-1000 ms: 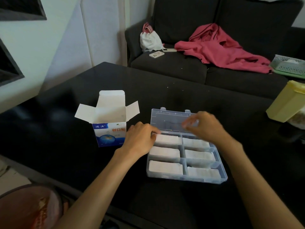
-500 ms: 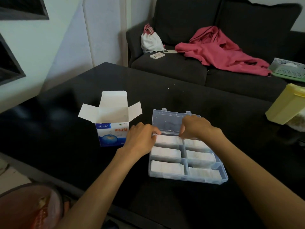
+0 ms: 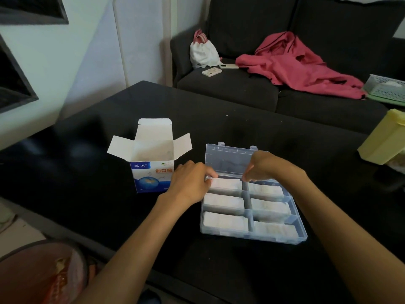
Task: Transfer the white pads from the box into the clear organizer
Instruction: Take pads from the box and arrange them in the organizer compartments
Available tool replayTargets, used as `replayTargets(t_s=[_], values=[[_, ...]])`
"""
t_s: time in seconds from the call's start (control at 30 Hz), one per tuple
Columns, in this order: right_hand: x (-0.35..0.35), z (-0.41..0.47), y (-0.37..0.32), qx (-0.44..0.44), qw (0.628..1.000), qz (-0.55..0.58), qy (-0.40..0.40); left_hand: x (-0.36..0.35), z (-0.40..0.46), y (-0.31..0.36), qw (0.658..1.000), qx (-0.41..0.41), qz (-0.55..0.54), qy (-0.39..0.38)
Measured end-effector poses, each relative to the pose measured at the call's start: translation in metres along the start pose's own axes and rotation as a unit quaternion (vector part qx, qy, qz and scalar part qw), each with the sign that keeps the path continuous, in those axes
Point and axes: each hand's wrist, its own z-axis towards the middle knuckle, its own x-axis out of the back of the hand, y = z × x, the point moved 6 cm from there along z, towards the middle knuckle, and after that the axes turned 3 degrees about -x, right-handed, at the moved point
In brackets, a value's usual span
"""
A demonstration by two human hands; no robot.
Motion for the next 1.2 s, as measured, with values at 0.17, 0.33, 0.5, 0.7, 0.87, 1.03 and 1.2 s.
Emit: replayTargets(t_s=[0.17,0.33,0.5,0.7,0.87,1.03,1.2], values=[[0.000,0.001,-0.001,-0.008,0.998,0.015,0.053,-0.002,0.000,0.001,1.000,0.002,-0.003,0.001],[-0.012,0.001,-0.004,-0.005,0.997,0.044,0.067,-0.002,0.001,0.001,1.000,-0.002,0.004,0.004],[-0.022,0.000,0.002,-0.005,0.993,0.070,0.093,0.000,0.000,0.004,1.000,-0.008,0.027,0.009],[-0.001,-0.013,0.011,0.012,0.980,0.163,0.116,0.032,-0.017,0.021,0.997,-0.053,-0.018,0.058],[0.057,-0.067,-0.029,0.131,0.930,0.245,0.241,0.121,-0.075,-0.015,0.916,0.029,-0.108,0.384],[0.036,-0.104,-0.127,0.303,0.911,0.121,0.253,0.131,-0.100,-0.099,0.862,0.202,-0.196,0.422],[-0.011,-0.111,-0.143,0.316,0.935,0.068,0.149,0.093,-0.084,-0.112,0.838,0.267,-0.443,0.173]])
